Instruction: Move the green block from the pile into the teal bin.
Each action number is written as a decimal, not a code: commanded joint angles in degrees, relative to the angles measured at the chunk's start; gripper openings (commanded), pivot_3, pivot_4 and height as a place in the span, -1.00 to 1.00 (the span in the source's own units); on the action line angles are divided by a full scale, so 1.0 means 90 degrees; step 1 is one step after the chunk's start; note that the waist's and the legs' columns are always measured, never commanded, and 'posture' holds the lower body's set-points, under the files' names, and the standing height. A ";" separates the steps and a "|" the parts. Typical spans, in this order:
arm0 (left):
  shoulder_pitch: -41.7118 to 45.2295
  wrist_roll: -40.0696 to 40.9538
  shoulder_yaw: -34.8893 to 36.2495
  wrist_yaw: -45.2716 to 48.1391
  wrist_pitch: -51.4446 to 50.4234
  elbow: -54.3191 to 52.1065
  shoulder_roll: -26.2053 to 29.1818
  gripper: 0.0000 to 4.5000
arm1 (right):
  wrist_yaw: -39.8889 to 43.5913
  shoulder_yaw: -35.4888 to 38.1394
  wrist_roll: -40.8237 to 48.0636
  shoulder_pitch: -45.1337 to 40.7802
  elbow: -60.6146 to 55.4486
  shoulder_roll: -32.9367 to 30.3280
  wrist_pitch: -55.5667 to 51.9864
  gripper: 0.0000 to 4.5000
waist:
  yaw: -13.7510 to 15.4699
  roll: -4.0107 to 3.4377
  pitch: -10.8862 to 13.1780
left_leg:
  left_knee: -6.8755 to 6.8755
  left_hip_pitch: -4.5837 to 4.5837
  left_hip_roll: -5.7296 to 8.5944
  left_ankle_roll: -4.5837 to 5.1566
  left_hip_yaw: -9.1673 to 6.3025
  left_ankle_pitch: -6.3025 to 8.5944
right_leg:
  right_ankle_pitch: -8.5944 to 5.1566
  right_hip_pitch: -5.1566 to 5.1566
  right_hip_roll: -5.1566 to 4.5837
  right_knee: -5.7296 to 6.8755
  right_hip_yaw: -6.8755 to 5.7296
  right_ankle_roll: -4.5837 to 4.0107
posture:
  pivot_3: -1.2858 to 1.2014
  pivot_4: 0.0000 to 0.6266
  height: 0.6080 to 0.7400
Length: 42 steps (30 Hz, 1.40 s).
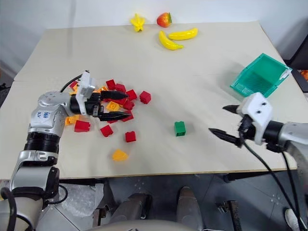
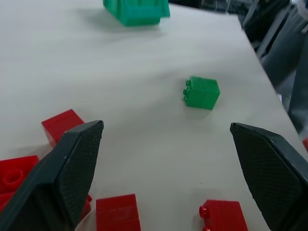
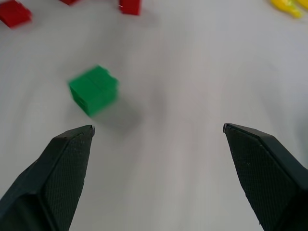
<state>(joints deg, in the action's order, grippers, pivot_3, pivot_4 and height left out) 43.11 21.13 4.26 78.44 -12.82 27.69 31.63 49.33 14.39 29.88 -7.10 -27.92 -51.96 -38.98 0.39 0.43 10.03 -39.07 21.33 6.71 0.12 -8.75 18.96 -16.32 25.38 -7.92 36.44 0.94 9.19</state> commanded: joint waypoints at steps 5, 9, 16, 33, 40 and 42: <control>-0.0695 0.0478 0.0425 0.0539 0.0918 -0.0372 0.0112 0.99 | -0.2165 -0.1620 -0.0348 -0.1031 -0.0410 0.1638 -0.1516 1.00 | -0.0058 0.0000 -0.0001 | 0.0004 -0.0002 -0.0016 -0.0004 0.0005 0.0001 | 0.0005 0.0005 0.0015 0.0000 0.0005 -0.0009 | 0.03 -0.52 1.00; -0.0934 0.0642 0.0448 0.0977 0.1072 -0.0465 0.0242 0.99 | -0.2759 -0.2164 -0.0632 -0.1360 -0.0098 0.2157 -0.2075 1.00 | -0.0028 0.0002 -0.0001 | 0.0004 0.0001 -0.0017 -0.0005 0.0004 0.0001 | 0.0006 0.0007 0.0019 -0.0004 0.0005 -0.0012 | 0.03 -0.52 1.00; -0.1162 0.0855 0.0463 0.1045 0.0905 -0.0774 0.0454 1.00 | -0.3466 -0.2612 -0.1156 -0.1706 0.0451 0.2769 -0.2483 0.82 | -0.0055 0.0004 -0.0003 | 0.0007 0.0000 -0.0019 -0.0005 0.0003 0.0001 | 0.0007 0.0007 0.0024 -0.0005 0.0007 -0.0012 | 0.03 -0.52 1.00; -0.0964 0.0537 -0.0087 -0.0011 0.0476 -0.1663 0.0055 1.00 | -0.3807 -0.1480 -0.1814 -0.2069 0.1014 0.2665 -0.1126 -0.34 | -0.0043 0.0005 -0.0003 | 0.0013 -0.0003 -0.0027 -0.0009 0.0008 0.0002 | 0.0009 0.0008 0.0036 -0.0008 0.0010 -0.0016 | 0.03 -0.52 1.00; -0.0232 -0.0634 -0.0770 -0.1939 0.0583 -0.1583 -0.0855 1.00 | -0.4320 -0.1020 -0.2892 -0.3076 0.3390 0.1990 0.0781 -0.34 | -0.0048 0.0005 -0.0003 | 0.0018 -0.0002 -0.0026 -0.0009 0.0017 0.0001 | 0.0011 0.0007 0.0038 -0.0020 0.0011 -0.0013 | 0.03 -0.52 1.00; -0.0043 -0.0806 -0.0847 -0.2232 0.0680 -0.1389 -0.1066 1.00 | -0.4598 -0.1016 -0.3187 -0.3452 0.4159 0.1916 0.1082 -0.34 | -0.0099 0.0005 -0.0003 | 0.0028 -0.0004 -0.0033 -0.0009 0.0026 0.0001 | 0.0011 0.0011 0.0043 -0.0023 0.0016 -0.0014 | 0.03 -0.52 1.00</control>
<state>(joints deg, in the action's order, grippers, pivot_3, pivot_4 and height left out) 41.67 15.20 -3.26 60.77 -8.05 14.76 22.39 10.12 3.92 3.50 -36.40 6.42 -33.65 -32.48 -0.49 0.47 10.00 -38.71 21.24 6.37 0.04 -8.39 18.97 -16.22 25.49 -7.50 36.23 1.16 9.06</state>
